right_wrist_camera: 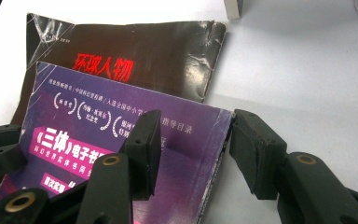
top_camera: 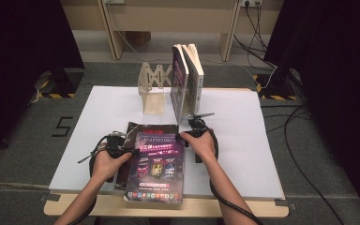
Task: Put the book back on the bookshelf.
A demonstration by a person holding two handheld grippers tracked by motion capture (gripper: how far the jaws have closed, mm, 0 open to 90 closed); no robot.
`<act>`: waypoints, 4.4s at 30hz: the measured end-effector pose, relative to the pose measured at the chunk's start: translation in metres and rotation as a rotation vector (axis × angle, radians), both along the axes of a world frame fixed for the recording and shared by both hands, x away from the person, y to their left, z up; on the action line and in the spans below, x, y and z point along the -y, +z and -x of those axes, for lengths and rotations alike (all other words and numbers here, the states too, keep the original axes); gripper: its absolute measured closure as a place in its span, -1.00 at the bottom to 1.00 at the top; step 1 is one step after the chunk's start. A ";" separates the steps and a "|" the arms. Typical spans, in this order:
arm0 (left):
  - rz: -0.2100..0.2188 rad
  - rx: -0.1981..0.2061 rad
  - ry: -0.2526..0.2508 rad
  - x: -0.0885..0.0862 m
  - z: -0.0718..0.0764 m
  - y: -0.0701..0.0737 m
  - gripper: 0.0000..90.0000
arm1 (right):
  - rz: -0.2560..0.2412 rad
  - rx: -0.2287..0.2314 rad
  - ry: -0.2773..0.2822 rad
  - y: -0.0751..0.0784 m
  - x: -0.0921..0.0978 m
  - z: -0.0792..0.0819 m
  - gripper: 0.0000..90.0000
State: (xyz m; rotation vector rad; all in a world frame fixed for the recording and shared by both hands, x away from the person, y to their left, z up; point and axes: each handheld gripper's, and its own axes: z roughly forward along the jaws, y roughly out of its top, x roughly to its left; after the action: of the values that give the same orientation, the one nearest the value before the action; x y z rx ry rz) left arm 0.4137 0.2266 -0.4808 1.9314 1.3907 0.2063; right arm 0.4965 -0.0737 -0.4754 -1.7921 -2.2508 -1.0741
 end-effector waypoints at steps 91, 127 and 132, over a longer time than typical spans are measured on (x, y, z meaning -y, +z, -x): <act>0.007 0.327 0.289 -0.088 0.008 -0.020 -0.13 | -0.259 0.245 0.165 0.102 -0.002 0.043 0.87; -0.010 0.320 0.281 -0.088 0.008 -0.020 -0.07 | -0.270 0.449 0.038 0.145 0.019 0.050 0.87; -0.011 0.347 0.274 -0.086 0.010 -0.020 -0.07 | -0.261 0.481 0.026 0.150 0.019 0.048 0.87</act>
State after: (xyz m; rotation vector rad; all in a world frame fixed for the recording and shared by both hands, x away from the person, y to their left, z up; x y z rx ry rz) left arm 0.4035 0.3130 -0.5005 1.6125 1.4093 0.6489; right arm 0.4488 -0.0924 -0.3257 -1.5172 -2.2091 -1.8599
